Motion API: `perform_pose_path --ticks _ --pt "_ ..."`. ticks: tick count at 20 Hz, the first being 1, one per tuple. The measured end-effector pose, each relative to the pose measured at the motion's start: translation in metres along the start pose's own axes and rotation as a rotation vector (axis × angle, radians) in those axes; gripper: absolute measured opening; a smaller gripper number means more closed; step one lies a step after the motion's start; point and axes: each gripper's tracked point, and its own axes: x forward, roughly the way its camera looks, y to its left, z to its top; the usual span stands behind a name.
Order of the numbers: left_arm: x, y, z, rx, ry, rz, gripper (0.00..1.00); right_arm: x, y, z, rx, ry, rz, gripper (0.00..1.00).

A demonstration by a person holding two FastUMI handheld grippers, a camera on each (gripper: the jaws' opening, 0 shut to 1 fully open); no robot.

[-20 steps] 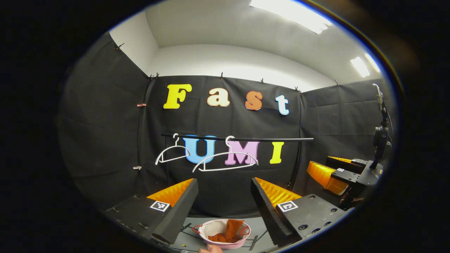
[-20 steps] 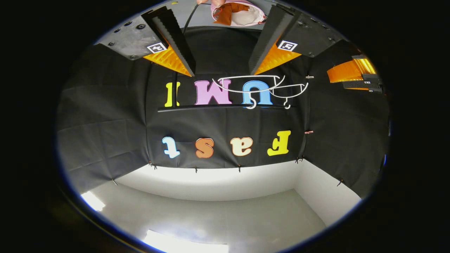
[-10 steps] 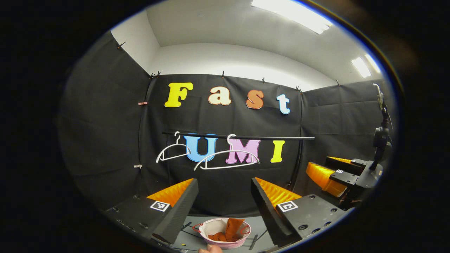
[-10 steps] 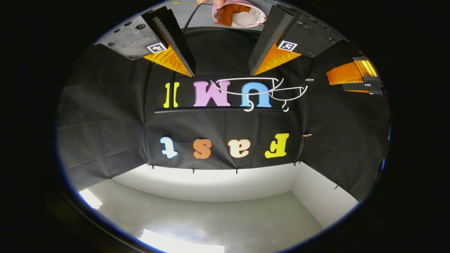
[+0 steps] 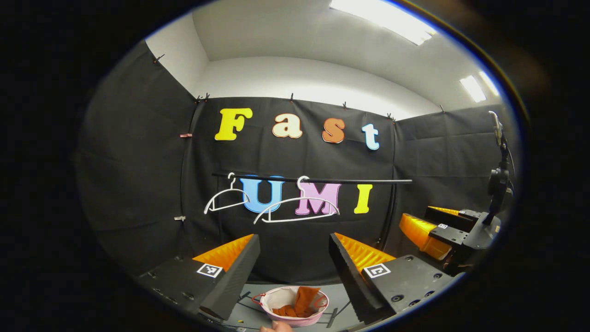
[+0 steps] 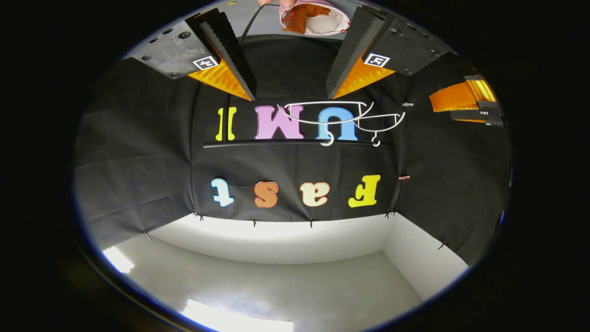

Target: Grasp the clothes on the hanger with both hands and then place them into the laundry hamper below.

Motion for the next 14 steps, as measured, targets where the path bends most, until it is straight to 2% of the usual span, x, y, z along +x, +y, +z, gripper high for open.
perform_pose_path --ticks 14 --pt "-0.0060 -0.0089 0.0040 0.011 -0.001 -0.016 0.95 -0.0031 0.0002 0.0030 -0.014 -0.019 0.010 0.99"
